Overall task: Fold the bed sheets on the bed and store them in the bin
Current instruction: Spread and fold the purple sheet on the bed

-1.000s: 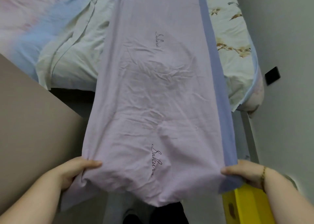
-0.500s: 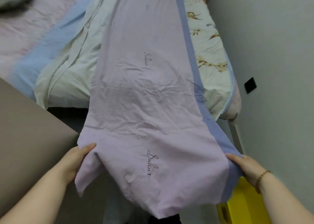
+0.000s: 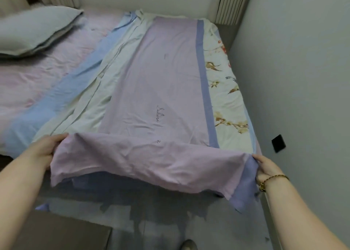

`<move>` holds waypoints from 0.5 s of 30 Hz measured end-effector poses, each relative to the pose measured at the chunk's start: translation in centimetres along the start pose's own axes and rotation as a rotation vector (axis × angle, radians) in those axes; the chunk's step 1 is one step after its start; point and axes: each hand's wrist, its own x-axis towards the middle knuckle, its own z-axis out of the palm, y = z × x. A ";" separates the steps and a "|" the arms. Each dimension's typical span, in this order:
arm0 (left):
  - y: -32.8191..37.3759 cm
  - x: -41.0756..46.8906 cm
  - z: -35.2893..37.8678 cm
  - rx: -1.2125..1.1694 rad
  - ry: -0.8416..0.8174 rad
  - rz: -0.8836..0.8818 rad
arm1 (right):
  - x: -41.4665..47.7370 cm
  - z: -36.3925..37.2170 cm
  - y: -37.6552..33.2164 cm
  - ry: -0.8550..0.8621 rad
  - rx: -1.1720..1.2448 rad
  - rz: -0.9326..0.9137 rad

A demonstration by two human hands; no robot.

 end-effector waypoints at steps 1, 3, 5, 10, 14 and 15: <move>0.8 0.3 0.8 -0.038 0.023 0.021 | 1.6 0.7 -0.6 -0.023 -0.030 -0.006; 2.0 2.1 2.2 -0.045 0.020 0.058 | 4.0 2.6 -1.8 -0.068 -0.018 -0.005; 2.0 2.6 3.9 -0.042 -0.031 0.034 | 6.4 4.1 -2.8 -0.053 -0.050 -0.005; 2.9 8.2 6.1 -0.049 -0.020 -0.057 | 12.4 7.1 -3.6 0.078 -0.100 0.032; 4.8 15.0 8.9 -0.083 -0.053 -0.128 | 15.4 11.6 -4.9 0.028 -0.039 0.085; 5.2 16.5 9.8 -0.114 -0.075 -0.159 | 16.4 12.1 -4.8 0.021 -0.058 0.096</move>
